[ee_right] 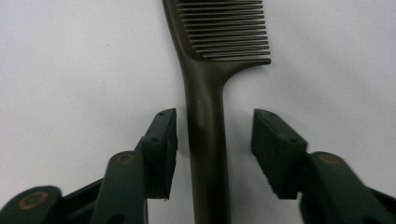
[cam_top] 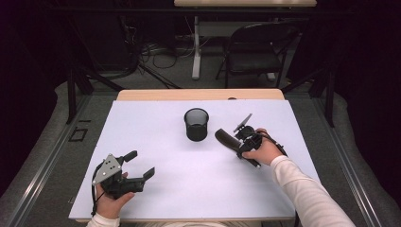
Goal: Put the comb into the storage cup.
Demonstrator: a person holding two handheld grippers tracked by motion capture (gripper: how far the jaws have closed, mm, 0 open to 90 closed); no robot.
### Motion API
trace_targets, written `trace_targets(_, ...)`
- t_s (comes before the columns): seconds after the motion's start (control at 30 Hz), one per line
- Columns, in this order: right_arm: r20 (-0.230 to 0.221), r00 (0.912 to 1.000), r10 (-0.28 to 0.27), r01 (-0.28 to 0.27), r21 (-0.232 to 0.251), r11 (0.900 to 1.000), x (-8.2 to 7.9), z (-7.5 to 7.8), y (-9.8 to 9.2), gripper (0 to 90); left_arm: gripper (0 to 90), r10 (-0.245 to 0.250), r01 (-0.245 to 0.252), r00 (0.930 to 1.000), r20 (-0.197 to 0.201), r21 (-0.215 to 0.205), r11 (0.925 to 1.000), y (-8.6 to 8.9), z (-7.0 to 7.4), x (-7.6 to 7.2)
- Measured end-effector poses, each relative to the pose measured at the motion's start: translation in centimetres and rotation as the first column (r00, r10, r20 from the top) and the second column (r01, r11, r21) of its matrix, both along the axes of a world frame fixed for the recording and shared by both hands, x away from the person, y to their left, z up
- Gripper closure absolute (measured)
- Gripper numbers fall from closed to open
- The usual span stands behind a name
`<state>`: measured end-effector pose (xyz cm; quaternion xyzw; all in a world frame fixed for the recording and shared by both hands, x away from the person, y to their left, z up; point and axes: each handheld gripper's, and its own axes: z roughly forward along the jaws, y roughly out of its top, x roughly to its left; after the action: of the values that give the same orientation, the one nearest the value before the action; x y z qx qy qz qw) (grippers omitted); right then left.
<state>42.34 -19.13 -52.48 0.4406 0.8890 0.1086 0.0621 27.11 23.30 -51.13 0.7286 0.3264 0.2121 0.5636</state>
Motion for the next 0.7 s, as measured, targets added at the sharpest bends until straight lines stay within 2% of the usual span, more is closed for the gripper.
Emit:
trace_targets(0.1,0.002,1.0000,0.008,-0.008,0.011,1.000,-0.03,-0.21,0.03,57.6,10.3,-0.001,0.001,1.0000,0.000,0.001,1.0000,-0.01,0.00,0.00)
trace_targets(0.23,-0.034,0.9992,0.021,-0.021,-0.025,0.999,-0.02,-0.01,0.06,61.3,10.4,-0.001,0.001,1.0000,0.000,0.001,1.0000,0.00,-0.01,0.00)
trace_targets(0.7,-0.035,0.9989,0.031,-0.031,-0.023,0.999,-0.05,0.01,0.12,70.9,10.5,-0.001,0.001,1.0000,-0.003,0.004,1.0000,-0.01,-0.03,0.03)
